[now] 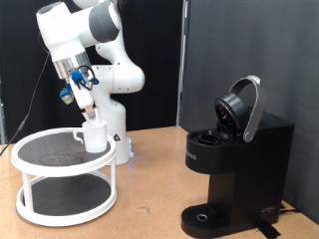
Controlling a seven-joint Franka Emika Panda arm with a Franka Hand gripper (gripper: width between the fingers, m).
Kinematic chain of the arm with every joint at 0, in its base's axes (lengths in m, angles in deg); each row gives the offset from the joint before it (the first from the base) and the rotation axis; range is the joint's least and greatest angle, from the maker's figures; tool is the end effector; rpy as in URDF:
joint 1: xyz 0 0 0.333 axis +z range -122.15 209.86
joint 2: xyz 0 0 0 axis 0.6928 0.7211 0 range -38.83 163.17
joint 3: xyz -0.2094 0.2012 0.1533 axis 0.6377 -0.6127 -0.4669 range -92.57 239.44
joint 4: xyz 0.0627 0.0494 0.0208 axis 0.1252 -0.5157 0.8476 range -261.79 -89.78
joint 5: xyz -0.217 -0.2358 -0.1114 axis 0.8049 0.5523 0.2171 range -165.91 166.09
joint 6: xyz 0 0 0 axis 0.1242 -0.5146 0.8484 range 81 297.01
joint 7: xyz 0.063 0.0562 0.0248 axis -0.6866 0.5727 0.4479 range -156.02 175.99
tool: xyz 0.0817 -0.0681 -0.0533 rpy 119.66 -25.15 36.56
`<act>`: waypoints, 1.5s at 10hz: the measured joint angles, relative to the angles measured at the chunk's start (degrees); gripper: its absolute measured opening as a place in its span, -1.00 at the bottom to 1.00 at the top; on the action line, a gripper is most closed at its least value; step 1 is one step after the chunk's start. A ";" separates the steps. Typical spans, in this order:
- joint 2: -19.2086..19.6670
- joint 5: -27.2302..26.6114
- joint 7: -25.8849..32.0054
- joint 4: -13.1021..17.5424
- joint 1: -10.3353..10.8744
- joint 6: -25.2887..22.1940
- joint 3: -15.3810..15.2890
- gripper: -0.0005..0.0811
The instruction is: Make a cup of coffee with the keurig machine
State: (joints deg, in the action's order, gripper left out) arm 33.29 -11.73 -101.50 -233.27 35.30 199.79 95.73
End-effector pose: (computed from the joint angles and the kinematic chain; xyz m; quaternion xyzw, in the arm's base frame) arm 0.2894 -0.1646 0.4461 -0.2927 0.9385 0.1409 0.1172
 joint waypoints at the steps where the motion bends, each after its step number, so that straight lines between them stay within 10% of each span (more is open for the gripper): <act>1: 0.01 -4.93 -0.32 0.42 0.93 -0.02 0.08 -0.11; 5: 1.13 -17.79 -3.16 4.13 6.26 -2.32 -1.05 -0.10; 8: 2.55 -18.35 -9.93 5.49 7.28 1.47 -5.60 -0.10; 15: 7.58 -24.89 -8.30 11.71 11.58 -6.10 -6.47 -0.10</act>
State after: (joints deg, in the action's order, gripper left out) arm 40.86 -36.63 -109.80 -221.56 46.88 193.69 89.26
